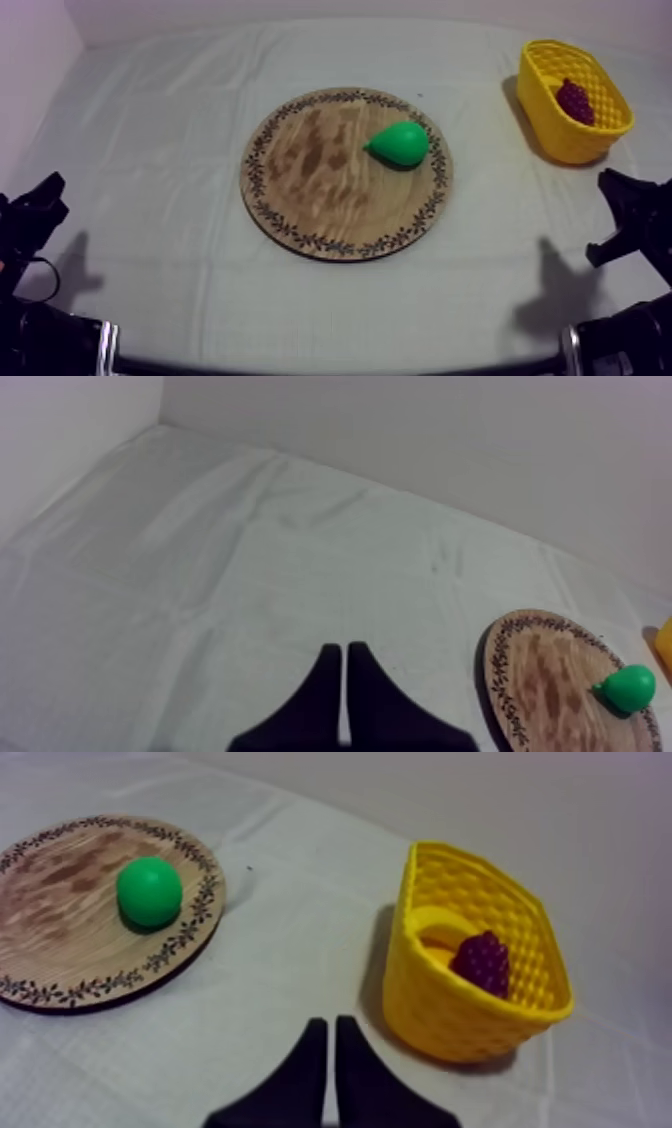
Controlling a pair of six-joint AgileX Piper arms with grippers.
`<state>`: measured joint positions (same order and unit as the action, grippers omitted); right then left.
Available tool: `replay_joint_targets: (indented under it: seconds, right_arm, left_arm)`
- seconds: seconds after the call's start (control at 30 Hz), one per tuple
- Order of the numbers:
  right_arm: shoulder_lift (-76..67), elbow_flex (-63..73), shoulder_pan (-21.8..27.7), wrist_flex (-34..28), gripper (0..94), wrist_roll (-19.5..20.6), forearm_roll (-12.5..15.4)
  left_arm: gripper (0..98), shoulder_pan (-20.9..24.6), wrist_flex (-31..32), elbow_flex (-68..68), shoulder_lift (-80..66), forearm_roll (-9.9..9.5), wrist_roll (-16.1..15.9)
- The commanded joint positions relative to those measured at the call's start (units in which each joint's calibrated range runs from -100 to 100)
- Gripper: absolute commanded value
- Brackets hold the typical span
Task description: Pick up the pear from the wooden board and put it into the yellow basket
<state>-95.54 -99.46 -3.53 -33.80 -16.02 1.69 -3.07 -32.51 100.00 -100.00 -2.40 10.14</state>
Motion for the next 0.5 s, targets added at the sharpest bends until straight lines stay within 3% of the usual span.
replay_joint_targets:
  seconds: [0.0,0.2,0.47]
  right_arm:
    - [0.98,0.66,-0.02,1.93,0.6,-0.55,-0.45]
    - [8.5,10.42,-1.35,1.97,0.6,-0.21,-3.35]
    - [27.08,33.76,-3.92,-7.51,0.6,-8.89,0.95]
  left_arm:
    - [0.1,-0.01,0.01,0.0,0.0,-0.02,-0.01]
    - [0.1,-0.01,0.01,0.0,0.0,-0.02,-0.01]
    - [0.1,-0.01,0.01,0.0,0.0,-0.02,-0.01]
